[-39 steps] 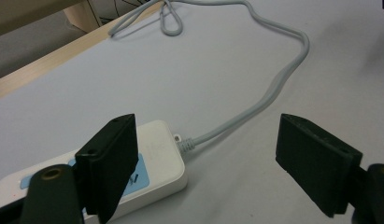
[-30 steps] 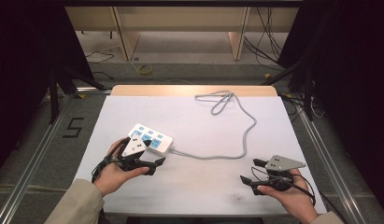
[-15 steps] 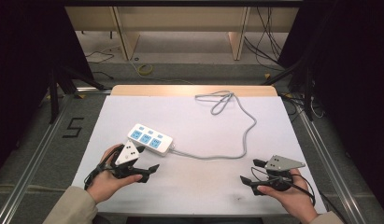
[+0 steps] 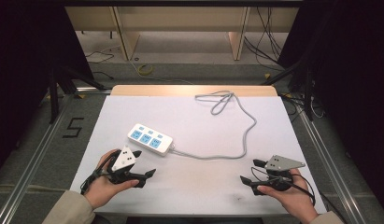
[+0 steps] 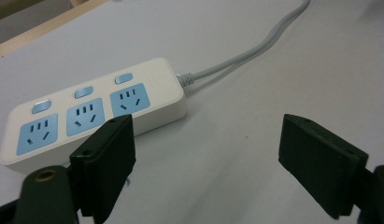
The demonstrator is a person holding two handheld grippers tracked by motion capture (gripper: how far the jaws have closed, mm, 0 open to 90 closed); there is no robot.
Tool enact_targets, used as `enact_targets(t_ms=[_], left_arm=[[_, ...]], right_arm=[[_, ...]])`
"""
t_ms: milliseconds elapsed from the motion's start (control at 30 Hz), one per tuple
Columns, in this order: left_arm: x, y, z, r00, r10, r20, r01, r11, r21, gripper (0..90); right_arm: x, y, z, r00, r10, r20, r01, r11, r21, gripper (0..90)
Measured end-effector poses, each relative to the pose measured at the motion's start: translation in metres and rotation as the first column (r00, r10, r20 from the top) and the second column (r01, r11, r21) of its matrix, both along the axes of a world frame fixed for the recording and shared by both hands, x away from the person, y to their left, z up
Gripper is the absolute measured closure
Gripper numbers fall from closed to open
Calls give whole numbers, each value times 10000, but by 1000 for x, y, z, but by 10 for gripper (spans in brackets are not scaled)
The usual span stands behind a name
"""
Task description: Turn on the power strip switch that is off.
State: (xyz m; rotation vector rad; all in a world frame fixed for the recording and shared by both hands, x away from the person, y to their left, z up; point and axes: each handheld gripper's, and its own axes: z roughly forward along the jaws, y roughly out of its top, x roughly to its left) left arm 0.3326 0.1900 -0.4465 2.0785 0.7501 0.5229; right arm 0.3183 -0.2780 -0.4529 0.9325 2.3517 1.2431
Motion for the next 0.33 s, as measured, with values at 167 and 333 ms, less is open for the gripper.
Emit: enact_targets(t_ms=[167,333], left_arm=[[0,0,-1,10000,-57,-16,57,9999,144,185],[0,-2,-1,10000,-87,-13,88,9998,161,185]], right_arm=[[0,0,0,10000,-17,-22,17,10000,2,209],[1,0,0,10000,-11,-26,11,10000,8,209]])
